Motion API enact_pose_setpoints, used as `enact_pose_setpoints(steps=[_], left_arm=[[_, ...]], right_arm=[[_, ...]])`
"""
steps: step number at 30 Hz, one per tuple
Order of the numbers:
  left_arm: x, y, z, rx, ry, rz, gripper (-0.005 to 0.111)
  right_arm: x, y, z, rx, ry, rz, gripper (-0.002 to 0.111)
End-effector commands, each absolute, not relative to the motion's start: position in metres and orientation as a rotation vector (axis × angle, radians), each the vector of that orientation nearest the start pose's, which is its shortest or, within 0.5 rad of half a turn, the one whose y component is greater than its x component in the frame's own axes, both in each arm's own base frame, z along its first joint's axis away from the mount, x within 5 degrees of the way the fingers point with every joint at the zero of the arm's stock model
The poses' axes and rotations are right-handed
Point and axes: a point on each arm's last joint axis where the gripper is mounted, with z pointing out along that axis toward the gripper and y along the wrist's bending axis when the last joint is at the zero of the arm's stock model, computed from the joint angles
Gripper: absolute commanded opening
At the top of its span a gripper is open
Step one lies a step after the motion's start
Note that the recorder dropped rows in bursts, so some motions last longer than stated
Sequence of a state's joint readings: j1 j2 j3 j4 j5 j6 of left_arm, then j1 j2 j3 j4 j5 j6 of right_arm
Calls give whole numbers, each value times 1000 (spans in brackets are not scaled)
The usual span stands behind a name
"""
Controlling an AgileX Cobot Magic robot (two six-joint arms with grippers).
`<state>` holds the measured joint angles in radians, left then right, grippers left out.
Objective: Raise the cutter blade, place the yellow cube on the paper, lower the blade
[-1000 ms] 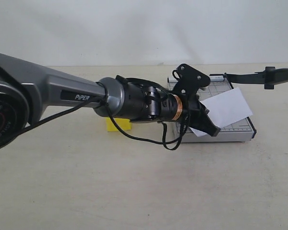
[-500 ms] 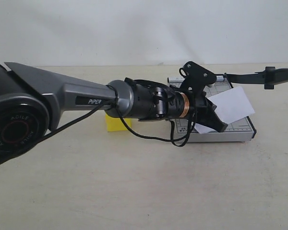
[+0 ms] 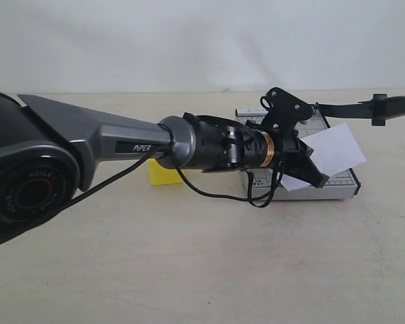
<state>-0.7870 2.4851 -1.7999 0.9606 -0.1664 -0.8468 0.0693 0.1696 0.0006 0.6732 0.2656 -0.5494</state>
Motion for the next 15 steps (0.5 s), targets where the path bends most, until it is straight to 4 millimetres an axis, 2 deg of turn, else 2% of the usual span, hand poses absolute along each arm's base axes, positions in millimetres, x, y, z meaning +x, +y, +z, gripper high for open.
enact_pose_setpoints(steps=[1, 7, 15], left_arm=[[380, -402, 110, 975, 1833, -565, 5], [379, -405, 136, 957, 1787, -566, 5], [381, -394, 177, 887, 1825, -403, 5]], right_arm=[[64, 19, 185, -81, 1855, 272, 0], [64, 19, 185, -81, 1855, 272, 0], [64, 19, 185, -81, 1855, 272, 0]])
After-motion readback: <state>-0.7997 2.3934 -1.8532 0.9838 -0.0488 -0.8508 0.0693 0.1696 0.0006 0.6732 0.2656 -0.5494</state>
